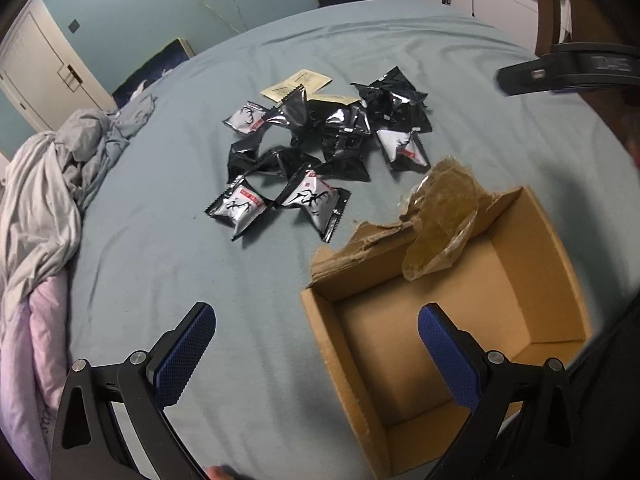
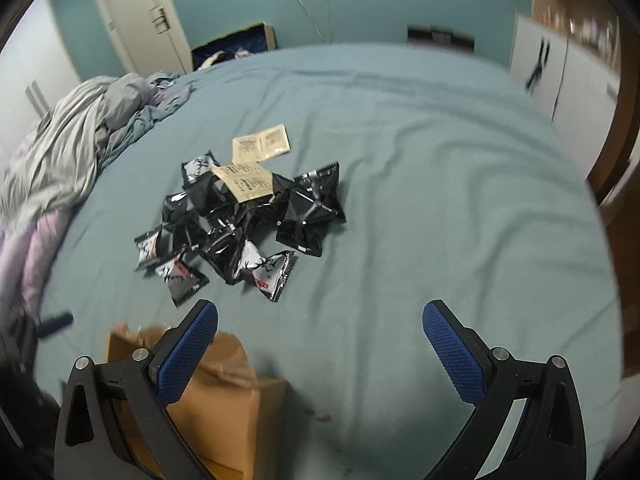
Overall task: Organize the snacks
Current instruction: 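Reach the right tool to the pile and grasp a white deer-print packet, then grasp a white deer-print packet with the left tool while the right tool drops its packet into the box, then release the white packet from the left tool into the cardboard box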
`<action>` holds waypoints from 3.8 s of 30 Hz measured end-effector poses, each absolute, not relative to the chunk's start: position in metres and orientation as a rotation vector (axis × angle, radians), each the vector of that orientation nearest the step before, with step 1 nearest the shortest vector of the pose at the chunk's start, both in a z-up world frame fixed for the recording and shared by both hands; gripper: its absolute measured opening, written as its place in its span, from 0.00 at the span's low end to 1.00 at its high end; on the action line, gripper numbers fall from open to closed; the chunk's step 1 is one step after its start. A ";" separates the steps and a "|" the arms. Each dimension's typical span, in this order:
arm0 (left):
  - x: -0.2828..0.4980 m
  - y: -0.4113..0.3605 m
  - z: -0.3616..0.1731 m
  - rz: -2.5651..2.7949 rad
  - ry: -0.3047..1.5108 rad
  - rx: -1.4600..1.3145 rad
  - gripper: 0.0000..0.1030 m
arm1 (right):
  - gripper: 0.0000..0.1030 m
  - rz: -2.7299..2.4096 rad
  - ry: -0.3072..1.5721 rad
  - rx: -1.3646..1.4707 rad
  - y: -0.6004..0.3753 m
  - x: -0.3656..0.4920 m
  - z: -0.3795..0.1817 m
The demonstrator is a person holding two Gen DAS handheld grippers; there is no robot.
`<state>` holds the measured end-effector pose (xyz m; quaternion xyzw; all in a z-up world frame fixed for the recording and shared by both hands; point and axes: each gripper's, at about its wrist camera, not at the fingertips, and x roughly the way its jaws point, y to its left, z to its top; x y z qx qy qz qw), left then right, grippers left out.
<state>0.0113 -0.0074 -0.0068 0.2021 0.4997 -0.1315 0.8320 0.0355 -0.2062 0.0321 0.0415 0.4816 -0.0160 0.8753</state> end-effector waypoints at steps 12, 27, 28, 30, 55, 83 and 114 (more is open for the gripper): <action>0.037 0.013 0.003 -0.270 1.051 0.258 1.00 | 1.00 0.051 1.175 0.015 -0.183 0.130 -0.025; 0.090 0.044 -0.012 -0.202 1.048 0.158 1.00 | 0.51 0.181 1.270 -0.051 -0.159 0.182 -0.081; 0.097 0.047 -0.015 -0.200 1.060 0.147 1.00 | 0.44 0.186 1.263 -0.044 -0.159 0.180 -0.079; 0.111 0.056 -0.024 -0.199 1.087 0.117 1.00 | 0.33 0.207 1.243 -0.027 -0.160 0.179 -0.072; 0.185 0.096 -0.082 -0.143 1.204 -0.197 0.54 | 0.33 0.188 0.887 0.238 -0.202 -0.058 0.043; 0.020 0.009 0.002 -0.388 1.045 0.108 0.48 | 0.33 0.240 0.939 0.169 -0.178 -0.052 0.040; 0.031 0.043 0.015 -0.160 0.976 0.064 0.90 | 0.83 0.145 0.797 0.015 -0.155 -0.060 0.049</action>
